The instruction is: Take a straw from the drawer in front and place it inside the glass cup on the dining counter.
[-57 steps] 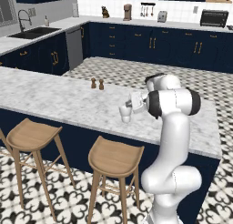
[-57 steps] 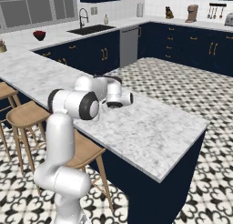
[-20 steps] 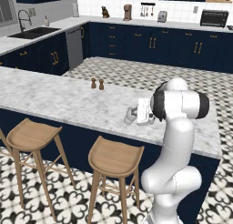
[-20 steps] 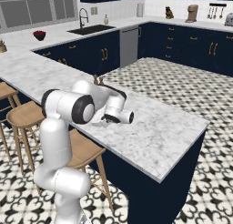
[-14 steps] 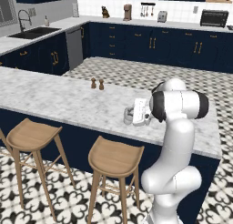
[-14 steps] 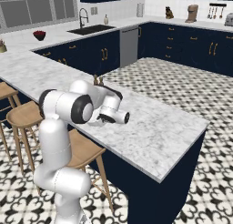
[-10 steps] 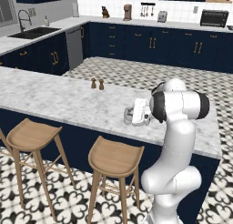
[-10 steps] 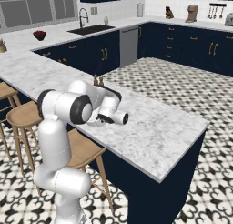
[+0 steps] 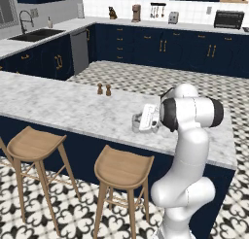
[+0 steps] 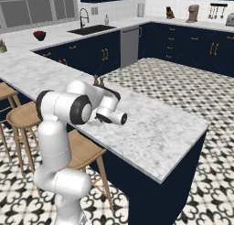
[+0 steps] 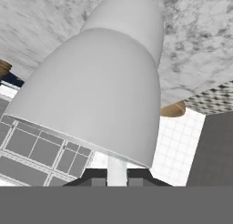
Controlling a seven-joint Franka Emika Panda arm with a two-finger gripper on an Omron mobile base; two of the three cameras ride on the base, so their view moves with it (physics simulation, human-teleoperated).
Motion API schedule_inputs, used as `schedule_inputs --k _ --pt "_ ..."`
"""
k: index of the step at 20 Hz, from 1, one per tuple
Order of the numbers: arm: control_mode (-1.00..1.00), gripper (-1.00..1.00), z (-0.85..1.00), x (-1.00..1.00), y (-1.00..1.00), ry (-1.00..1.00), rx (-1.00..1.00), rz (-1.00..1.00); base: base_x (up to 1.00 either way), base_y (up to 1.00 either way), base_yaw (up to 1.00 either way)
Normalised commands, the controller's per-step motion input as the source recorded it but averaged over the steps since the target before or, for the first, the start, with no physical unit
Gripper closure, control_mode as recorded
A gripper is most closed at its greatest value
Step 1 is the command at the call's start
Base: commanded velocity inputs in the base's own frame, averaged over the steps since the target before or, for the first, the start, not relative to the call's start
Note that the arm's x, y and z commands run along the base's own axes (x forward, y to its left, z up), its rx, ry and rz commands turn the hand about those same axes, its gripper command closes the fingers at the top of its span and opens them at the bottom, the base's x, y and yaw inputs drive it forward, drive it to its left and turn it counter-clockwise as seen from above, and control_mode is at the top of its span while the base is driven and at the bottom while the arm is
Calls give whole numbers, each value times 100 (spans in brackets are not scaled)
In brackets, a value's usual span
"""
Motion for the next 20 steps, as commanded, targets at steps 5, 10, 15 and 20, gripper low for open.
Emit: schedule_inputs --k 5,10,15,20 --pt "-100 -100 12 2 0 0 0 -2 0 0 0" --pt "-100 -100 30 0 0 -6 0 -1 0 0 0" --pt "-100 -100 95 -17 -3 -18 7 0 0 0 0" --pt "-100 -100 99 -79 -41 -39 -26 0 0 0 0"
